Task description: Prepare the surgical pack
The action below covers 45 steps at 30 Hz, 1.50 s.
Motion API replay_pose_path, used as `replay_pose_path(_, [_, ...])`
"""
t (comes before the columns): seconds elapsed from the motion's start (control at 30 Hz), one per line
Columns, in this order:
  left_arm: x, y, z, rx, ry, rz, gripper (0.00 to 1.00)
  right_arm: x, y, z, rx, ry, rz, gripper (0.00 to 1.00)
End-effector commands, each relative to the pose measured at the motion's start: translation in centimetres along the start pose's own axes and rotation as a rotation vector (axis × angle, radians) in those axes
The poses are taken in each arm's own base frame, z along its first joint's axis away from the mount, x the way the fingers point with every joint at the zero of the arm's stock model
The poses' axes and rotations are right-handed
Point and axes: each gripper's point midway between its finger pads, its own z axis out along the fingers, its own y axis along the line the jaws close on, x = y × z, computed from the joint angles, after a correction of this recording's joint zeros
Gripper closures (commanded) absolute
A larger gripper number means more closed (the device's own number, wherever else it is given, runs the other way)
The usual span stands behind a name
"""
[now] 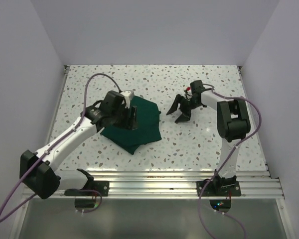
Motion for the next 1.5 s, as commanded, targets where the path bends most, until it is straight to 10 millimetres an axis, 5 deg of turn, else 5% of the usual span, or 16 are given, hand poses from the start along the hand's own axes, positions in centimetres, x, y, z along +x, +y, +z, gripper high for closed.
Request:
replay_pose_path(0.0, [-1.0,-0.7,1.1,-0.156,-0.002,0.070,0.35,2.6,-0.6,-3.8,0.056,-0.010,-0.068,0.26])
replay_pose_path(0.3, [3.6,-4.1,5.7,-0.336,0.189,0.338,0.29,8.9,-1.9,-7.2,0.049,-0.004,-0.114,0.16])
replay_pose_path(0.53, [5.9,-3.1,7.9,-0.505,0.256,0.422,0.28,11.2,-3.2,-7.9,0.053,-0.018,-0.121,0.14])
replay_pose_path(0.83, [5.8,-1.1,8.1,-0.663,0.222,0.474,0.37,12.8,-4.2,-8.2,0.061,-0.024,-0.134,0.10])
replay_pose_path(1.3, [5.3,-2.2,8.2,-0.607,0.213,0.479,0.83,13.3,-2.1,-8.0,-0.045,-0.016,-0.151,0.19])
replay_pose_path(1.47, [4.7,-3.1,7.7,-0.570,0.203,0.460,0.71,13.1,-0.7,-7.4,-0.055,-0.004,-0.182,0.21])
